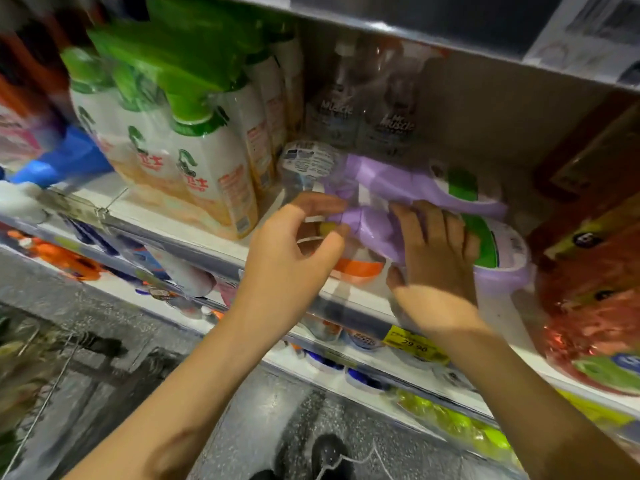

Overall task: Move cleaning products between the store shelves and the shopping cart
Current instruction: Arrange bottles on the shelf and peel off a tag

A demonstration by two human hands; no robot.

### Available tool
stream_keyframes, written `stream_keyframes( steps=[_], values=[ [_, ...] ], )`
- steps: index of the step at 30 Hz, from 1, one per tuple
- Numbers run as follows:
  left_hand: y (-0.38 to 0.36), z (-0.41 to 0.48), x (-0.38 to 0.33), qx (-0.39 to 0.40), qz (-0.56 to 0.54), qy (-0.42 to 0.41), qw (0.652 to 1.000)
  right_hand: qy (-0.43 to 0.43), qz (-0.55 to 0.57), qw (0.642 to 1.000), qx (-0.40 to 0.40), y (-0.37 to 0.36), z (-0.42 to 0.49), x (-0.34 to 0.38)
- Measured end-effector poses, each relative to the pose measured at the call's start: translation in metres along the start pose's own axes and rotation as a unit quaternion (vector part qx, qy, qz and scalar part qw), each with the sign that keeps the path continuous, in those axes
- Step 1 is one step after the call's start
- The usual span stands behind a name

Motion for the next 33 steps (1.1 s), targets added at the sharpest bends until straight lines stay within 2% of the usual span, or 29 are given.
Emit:
stream_keyframes(
  steps=[5,8,13,16,19,23,26,28,31,33],
  values=[
    [-0.002,0.007,0.006,0.014,0.01,-0.009,1.0,-0.005,-0.028,0.996,-0.085,0.0,0.004,-0.001],
    [-0.001,0.005,0.006,0.02,0.016,-0.031,0.999,0.03,-0.019,0.992,-0.121,0.001,0.001,-0.001],
    [0.014,0.008,0.003,-0.054,0.035,-0.075,0.995,0.093,0.005,0.988,-0.123,0.005,-0.011,-0.004],
    [0.024,0.004,0.005,-0.109,0.03,-0.111,0.987,0.097,0.07,0.985,-0.126,0.027,-0.013,-0.012],
    [0.024,0.004,0.01,-0.131,0.036,-0.118,0.984,0.082,0.157,0.973,-0.146,0.058,-0.014,-0.025],
    [0.008,0.005,0.012,-0.097,0.056,-0.114,0.987,0.053,0.256,0.95,-0.171,0.084,-0.026,-0.046],
    [-0.01,0.008,0.008,-0.053,0.058,-0.122,0.989,-0.009,0.298,0.939,-0.175,0.092,-0.031,-0.066],
    [-0.022,0.014,0.005,-0.021,0.046,-0.127,0.991,-0.039,0.364,0.911,-0.189,0.099,-0.035,-0.078],
    [-0.04,0.028,0.004,0.016,0.064,-0.154,0.986,-0.037,0.493,0.85,-0.18,0.108,-0.036,-0.082],
    [-0.052,0.04,0.005,0.038,0.058,-0.149,0.986,-0.017,0.524,0.838,-0.149,0.108,-0.034,-0.08]
  ],
)
Point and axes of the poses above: each hand's wrist, its own z-axis towards the middle knuckle, its own y-axis out of the back of the hand, x = y × z, the point moved 8 cm from there along z, towards the middle knuckle, and after that the axes turned 15 degrees about z, right-handed, at the moved point
